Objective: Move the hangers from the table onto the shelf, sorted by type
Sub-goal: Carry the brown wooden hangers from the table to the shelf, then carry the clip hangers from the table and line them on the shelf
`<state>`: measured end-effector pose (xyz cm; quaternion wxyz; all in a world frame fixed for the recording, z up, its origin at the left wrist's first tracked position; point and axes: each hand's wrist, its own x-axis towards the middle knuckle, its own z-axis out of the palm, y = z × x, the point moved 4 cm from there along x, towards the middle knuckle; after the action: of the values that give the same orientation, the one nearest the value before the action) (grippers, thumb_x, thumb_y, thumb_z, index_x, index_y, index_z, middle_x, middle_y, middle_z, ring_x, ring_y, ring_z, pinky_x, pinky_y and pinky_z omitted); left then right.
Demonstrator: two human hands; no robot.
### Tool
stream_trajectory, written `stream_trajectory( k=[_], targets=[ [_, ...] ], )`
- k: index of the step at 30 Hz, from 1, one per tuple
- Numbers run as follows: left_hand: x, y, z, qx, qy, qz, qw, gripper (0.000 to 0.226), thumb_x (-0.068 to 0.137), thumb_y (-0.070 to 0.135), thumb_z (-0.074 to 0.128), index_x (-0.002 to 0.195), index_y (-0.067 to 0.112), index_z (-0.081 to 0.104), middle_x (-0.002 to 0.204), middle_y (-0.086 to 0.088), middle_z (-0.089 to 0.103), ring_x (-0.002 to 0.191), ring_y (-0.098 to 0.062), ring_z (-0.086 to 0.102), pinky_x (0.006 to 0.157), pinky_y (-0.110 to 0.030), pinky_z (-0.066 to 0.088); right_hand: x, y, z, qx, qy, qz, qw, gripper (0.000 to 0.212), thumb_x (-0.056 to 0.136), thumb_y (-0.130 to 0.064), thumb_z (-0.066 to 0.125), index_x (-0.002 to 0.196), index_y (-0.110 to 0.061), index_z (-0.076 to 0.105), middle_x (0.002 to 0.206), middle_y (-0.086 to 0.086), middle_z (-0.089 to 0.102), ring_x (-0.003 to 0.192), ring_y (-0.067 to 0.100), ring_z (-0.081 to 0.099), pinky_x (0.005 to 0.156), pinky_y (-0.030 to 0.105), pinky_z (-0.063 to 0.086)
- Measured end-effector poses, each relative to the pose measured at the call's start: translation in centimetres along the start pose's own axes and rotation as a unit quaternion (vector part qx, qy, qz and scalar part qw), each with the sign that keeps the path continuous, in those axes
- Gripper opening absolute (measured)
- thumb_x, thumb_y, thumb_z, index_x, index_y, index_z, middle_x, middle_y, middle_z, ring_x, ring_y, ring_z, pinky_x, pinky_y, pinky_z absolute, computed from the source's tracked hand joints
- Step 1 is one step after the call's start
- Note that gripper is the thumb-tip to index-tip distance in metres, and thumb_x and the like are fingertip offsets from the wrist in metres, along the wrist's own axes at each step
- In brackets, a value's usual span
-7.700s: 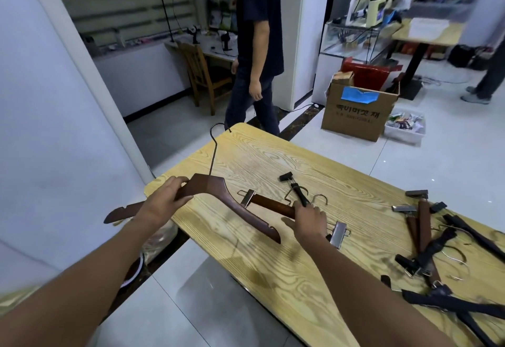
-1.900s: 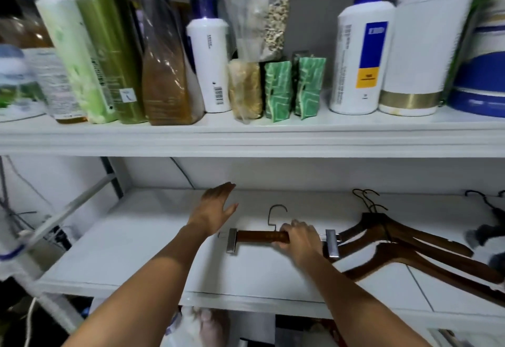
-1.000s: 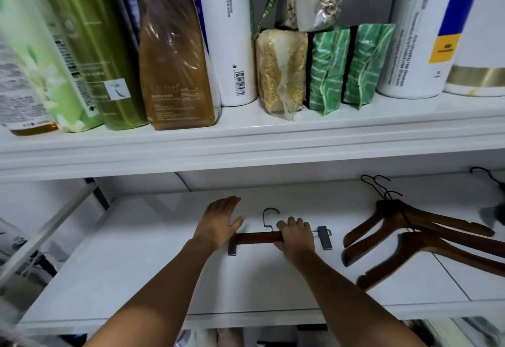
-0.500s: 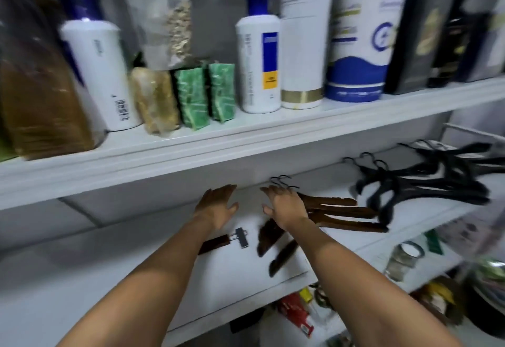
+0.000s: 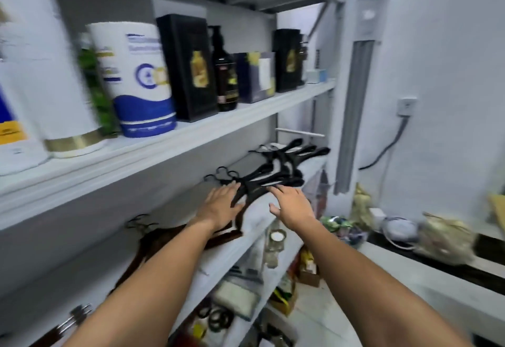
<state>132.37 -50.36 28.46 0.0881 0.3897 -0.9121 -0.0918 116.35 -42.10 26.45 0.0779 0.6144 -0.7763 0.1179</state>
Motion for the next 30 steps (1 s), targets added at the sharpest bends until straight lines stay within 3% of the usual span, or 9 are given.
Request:
stream_trajectory(
  k=[9,15,23,30],
  targets=[
    [9.4,19.4,4.7,-0.001,0.011,0.183,0.983,0.061,0.097,0.039,0.043,0.149,0.016,0.022,0.154,-0.003,0.028,0.142,-0.019,0.027,0.118,-0.036,0.019,-5.8,19.2,-3.2,-0.029,0.017,0.149,0.988,0.053,0.094,-0.036,0.047,0.144,-0.023,0.035,0.145,0.004,0.042,0.131,0.023,0.039,0.107,0.036,0.027],
    [13.7,30.1,9.6,-0.009,-0.025,0.248,0.968,0.063,0.097,0.042,0.041,0.150,0.019,0.017,0.158,-0.001,0.019,0.145,-0.017,0.019,0.120,-0.038,0.014,-11.2,29.7,-4.2,-0.050,0.025,0.233,0.971,0.051,0.093,-0.034,0.047,0.142,-0.024,0.037,0.145,0.004,0.042,0.130,0.023,0.041,0.106,0.035,0.027],
    [14.2,43.7,15.6,-0.030,-0.053,0.356,0.932,0.061,0.097,0.039,0.042,0.150,0.022,0.017,0.156,-0.002,0.024,0.143,-0.021,0.024,0.117,-0.034,0.015,-20.0,40.1,-4.0,-0.056,0.016,0.355,0.933,0.051,0.091,-0.040,0.047,0.139,-0.027,0.040,0.143,0.003,0.044,0.129,0.023,0.042,0.106,0.036,0.028],
    [13.9,51.6,20.1,-0.023,-0.092,0.432,0.897,0.061,0.097,0.040,0.041,0.150,0.019,0.017,0.156,-0.002,0.022,0.143,-0.018,0.022,0.117,-0.032,0.014,-26.6,44.7,-5.3,-0.083,0.018,0.426,0.901,0.049,0.095,-0.038,0.043,0.142,-0.024,0.037,0.145,0.004,0.042,0.131,0.023,0.040,0.107,0.036,0.026]
  ],
)
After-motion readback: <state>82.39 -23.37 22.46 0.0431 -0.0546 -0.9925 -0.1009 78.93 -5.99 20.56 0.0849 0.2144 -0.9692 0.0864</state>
